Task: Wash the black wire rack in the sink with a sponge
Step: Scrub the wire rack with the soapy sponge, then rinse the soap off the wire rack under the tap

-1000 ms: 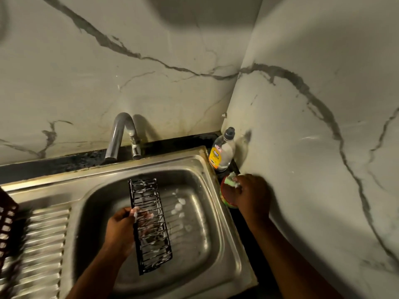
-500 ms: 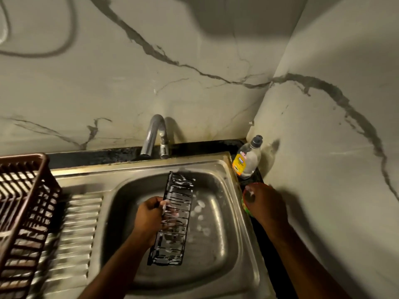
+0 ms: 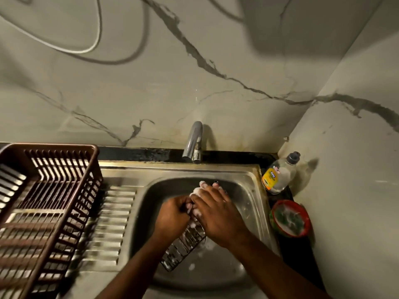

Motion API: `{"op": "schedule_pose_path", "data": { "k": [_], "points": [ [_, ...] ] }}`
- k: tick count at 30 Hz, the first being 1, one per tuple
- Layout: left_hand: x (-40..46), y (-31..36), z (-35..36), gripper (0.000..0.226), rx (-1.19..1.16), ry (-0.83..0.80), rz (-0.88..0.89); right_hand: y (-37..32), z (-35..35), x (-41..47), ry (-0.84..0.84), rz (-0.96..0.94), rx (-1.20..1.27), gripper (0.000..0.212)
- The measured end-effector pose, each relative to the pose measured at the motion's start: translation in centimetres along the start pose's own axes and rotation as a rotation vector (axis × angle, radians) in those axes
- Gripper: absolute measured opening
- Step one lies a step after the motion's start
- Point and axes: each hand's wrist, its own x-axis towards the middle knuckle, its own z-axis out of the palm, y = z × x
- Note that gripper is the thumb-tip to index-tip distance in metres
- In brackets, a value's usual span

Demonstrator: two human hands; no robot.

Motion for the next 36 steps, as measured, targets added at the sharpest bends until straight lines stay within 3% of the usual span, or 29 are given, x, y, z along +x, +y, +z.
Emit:
{"op": "schedule_pose_path", "data": {
  "k": [3,5,8,10,13,18,21,25,27,30,34,36],
  "points": [
    [0.4,-0.9,-0.6,0.02,-0.003,-0.003,-0.052,0.8,-1.2,1.5,0.009,0.095,-0.049,0.029],
    [0.5,-1.6,-1.0,0.03,-0.002,-0.02,-0.087,2.0,-2.1,2.5,-0.027,0.164,0.068,0.025],
    [0.8,-2.6,-1.5,0.029,-0.081,-0.05,-0.114,3.9,-3.0,3.2,-0.219,0.325,0.603,0.014],
    [1.1,-3.4,-2.1,0.026,-0.17,-0.061,-0.12,4.3,-3.2,3.1,-0.249,0.416,0.918,0.01],
    [1.3,-4.0,-2.8,0.02,-0.254,-0.099,-0.083,4.5,-3.0,3.0,-0.236,0.493,1.083,0.016],
    [2.1,-6.0,-3.1,0.022,-0.369,-0.144,-0.082,4.6,-2.7,3.8,-0.207,0.515,1.006,0.01],
    [2.6,-6.2,-3.5,0.037,-0.376,-0.222,-0.042,4.2,-2.7,4.7,-0.219,0.529,0.944,0.015],
    [3.7,-4.5,-2.9,0.037,-0.36,-0.29,0.038,1.9,-3.1,6.9,-0.316,0.434,0.807,0.022],
    [4.2,-4.1,-2.5,0.032,-0.424,-0.257,0.018,1.0,-3.0,7.7,-0.315,0.403,0.762,0.025],
    [4.8,-4.3,-2.3,0.045,-0.58,-0.155,-0.013,1.2,-3.1,8.5,-0.293,0.397,0.765,0.014],
    [5.2,-5.2,-3.1,0.029,-0.825,-0.045,-0.048,4.4,-3.1,8.0,-0.281,0.448,0.674,0.011],
    [5.3,-5.6,-3.3,0.032,-0.874,-0.025,-0.08,5.5,-2.8,7.9,-0.293,0.48,0.648,0.01]
  ]
}}
